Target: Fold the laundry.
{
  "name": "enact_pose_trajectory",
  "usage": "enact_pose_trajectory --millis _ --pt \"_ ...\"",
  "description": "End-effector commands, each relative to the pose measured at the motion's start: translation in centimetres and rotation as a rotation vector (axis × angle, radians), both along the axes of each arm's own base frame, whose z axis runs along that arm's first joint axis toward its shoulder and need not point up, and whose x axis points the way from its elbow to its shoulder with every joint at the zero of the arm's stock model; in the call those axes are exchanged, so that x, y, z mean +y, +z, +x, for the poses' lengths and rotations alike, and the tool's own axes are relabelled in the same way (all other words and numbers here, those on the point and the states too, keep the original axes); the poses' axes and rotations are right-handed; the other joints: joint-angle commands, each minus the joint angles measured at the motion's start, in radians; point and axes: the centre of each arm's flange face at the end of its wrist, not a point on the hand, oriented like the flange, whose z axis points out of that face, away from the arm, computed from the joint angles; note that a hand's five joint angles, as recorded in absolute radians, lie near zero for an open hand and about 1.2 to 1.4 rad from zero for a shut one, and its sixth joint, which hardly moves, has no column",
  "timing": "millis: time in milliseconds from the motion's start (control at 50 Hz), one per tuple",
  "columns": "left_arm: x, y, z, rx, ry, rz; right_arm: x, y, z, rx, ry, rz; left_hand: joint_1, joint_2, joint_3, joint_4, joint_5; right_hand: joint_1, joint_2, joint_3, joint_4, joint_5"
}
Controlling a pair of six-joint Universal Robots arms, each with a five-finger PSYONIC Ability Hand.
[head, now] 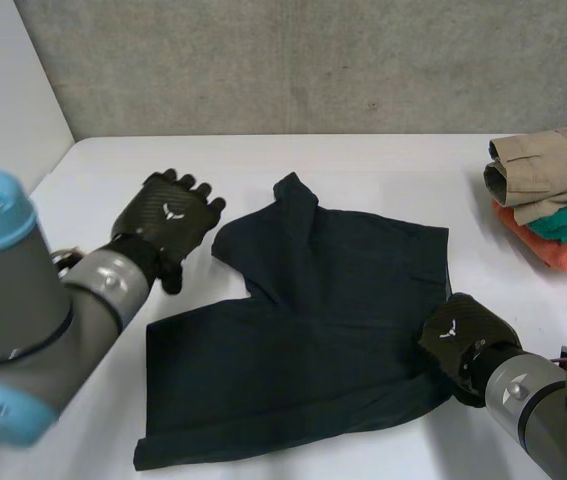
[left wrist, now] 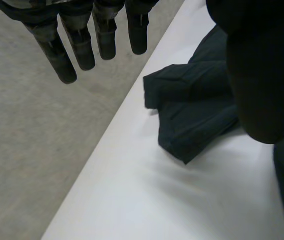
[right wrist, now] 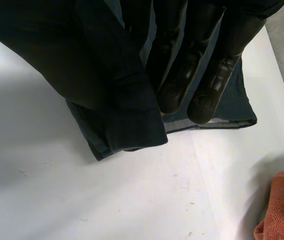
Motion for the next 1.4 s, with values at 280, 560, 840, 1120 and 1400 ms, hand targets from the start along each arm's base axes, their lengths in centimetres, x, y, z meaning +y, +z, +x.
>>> enact_pose_trajectory --millis 280,560,840,1120,1400 --pt "-10.4 -8.6 -2.3 0.096 -0.128 0.147 -0.5 -0.6 0.2 -0.054 -0.029 -0.019 0.280 0.276 0.283 0.282 0.278 0.409 0.228 0.213 0.207 0.236" --pt "-12.6 -11.5 -3.0 0.128 -0.121 0.099 -1.0 -1.1 -0.2 -0.054 -0.053 -0.011 0.562 0.558 0.565 0.564 0.560 0.409 0.228 0.213 0.207 0.236" --pt "-12.3 -10.8 -3.0 0.104 -0.020 0.059 -1.1 -1.3 -0.2 -0.056 -0.055 -0.017 1.149 1.145 1.152 1.151 1.147 0.409 0.228 0.213 0.207 0.236" --pt "-8.1 -9.5 -2.1 -0.180 0.065 -0.050 -1.8 -0.7 0.1 -0.077 -0.055 -0.056 1.149 1.145 1.152 1.151 1.147 0.409 0.228 0.213 0.207 0.236" --pt "-6.3 -6.2 -3.1 -0.171 0.053 -0.110 -2.1 -1.2 0.4 -0.129 -0.083 -0.031 0.010 0.006 0.013 0.012 0.008 0.409 0.228 0.213 0.207 0.236"
